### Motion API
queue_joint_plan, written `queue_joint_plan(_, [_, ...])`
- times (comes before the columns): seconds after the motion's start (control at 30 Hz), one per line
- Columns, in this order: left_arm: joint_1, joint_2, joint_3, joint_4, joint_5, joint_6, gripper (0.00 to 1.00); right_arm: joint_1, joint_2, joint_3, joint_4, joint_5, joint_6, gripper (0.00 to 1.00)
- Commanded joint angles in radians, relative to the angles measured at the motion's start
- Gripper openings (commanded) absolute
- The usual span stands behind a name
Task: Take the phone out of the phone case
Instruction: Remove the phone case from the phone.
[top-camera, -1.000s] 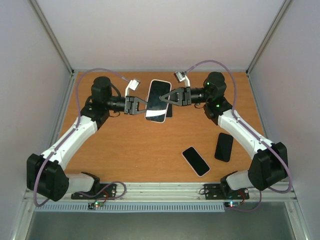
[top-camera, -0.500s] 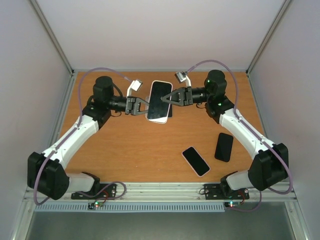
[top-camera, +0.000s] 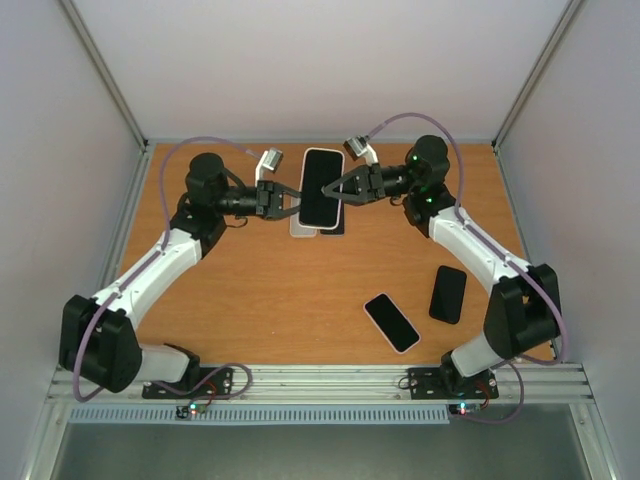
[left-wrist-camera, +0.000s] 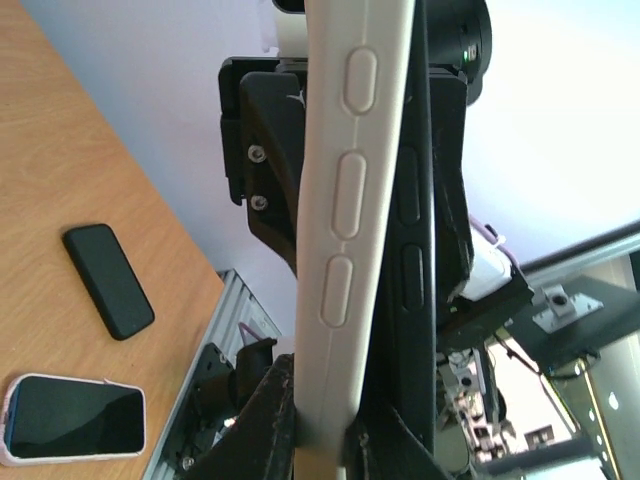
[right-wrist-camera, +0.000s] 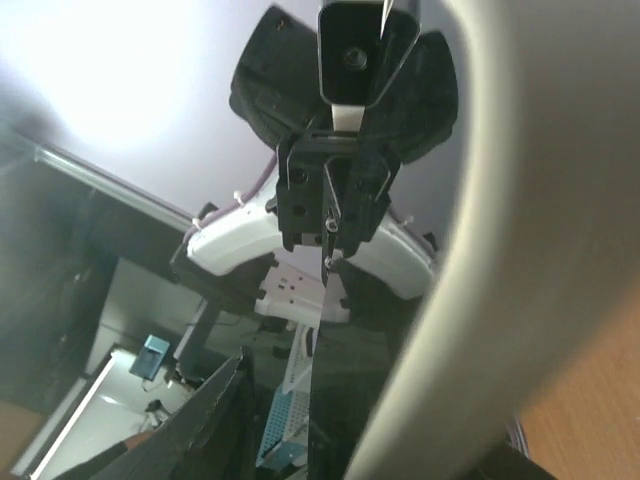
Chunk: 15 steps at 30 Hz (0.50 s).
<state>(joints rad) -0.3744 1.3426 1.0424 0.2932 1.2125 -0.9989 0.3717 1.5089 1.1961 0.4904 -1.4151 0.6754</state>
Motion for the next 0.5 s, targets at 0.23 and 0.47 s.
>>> queue_joint_plan(0.23, [0.04, -0.028, -0.077, 0.146, -0.087, -0.098, 0.0, -0.088, 0.017, 0.049, -0.001, 0.038, 0.024, 0.48])
queue_joint_plan(0.47, [0.053, -0.022, -0.088, 0.14, -0.098, -0.101, 0.0, -0.088, -0.053, 0.132, -0.591, 0.122, -0.402, 0.61])
